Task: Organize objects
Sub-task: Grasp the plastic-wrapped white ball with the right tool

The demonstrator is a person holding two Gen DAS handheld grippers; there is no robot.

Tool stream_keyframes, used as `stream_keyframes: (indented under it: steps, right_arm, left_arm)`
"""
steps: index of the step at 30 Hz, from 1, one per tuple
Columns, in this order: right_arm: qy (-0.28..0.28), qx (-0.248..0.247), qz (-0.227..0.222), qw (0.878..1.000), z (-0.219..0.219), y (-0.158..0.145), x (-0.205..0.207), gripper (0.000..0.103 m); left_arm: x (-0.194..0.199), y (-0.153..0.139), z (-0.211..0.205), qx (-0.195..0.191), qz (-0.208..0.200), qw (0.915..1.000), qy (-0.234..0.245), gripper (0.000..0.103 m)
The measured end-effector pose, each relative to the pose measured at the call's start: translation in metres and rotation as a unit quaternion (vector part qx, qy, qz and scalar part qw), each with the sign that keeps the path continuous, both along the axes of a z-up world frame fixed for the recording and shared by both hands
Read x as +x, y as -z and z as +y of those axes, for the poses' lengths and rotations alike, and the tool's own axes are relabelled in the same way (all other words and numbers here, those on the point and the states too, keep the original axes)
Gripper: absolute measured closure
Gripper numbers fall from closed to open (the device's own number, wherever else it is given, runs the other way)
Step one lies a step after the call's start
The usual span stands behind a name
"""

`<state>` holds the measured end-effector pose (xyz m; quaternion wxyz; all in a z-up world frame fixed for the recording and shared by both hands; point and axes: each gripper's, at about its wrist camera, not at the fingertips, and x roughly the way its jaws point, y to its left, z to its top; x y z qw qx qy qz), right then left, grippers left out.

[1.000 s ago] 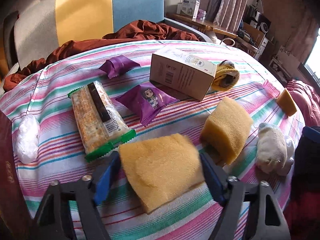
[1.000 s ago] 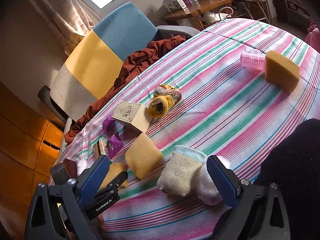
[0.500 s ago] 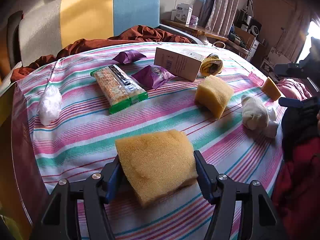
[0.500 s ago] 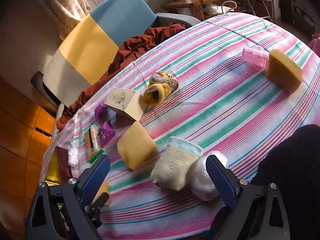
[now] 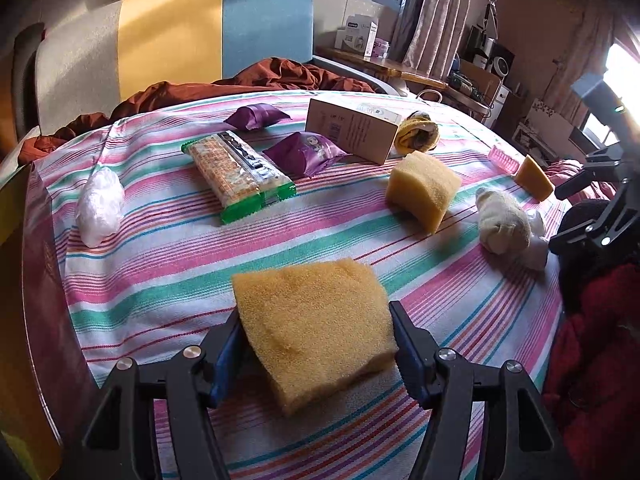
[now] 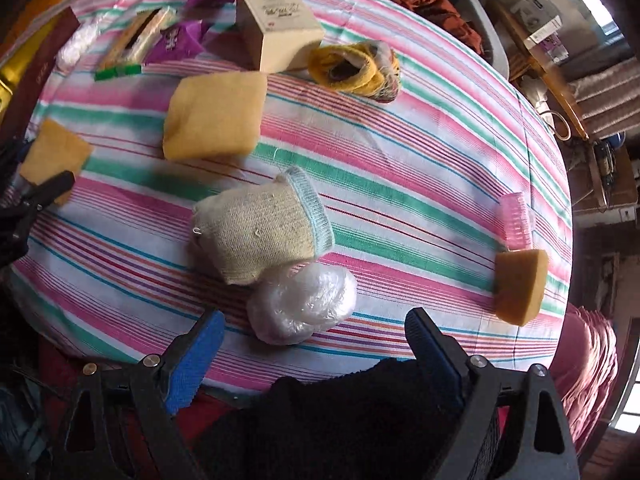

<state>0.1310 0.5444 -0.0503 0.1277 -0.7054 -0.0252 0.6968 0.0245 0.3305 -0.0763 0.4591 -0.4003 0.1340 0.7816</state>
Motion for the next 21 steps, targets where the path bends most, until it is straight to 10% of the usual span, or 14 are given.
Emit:
stream_keyframes:
  steps: [7,21]
  right_arm:
    - [-0.001,-0.008,-0.017,1.000,0.010,0.023,-0.004,0.045]
    - [0.061,-0.003,0.042,0.997,0.033,0.012,0.017,0.049]
  left_arm:
    - [0.001,0.001,0.001,-0.001,0.004,1.0000,0.000,0.035]
    - [0.005,0.000,-0.007,-0.002,0.014,0.9999,-0.004,0.038]
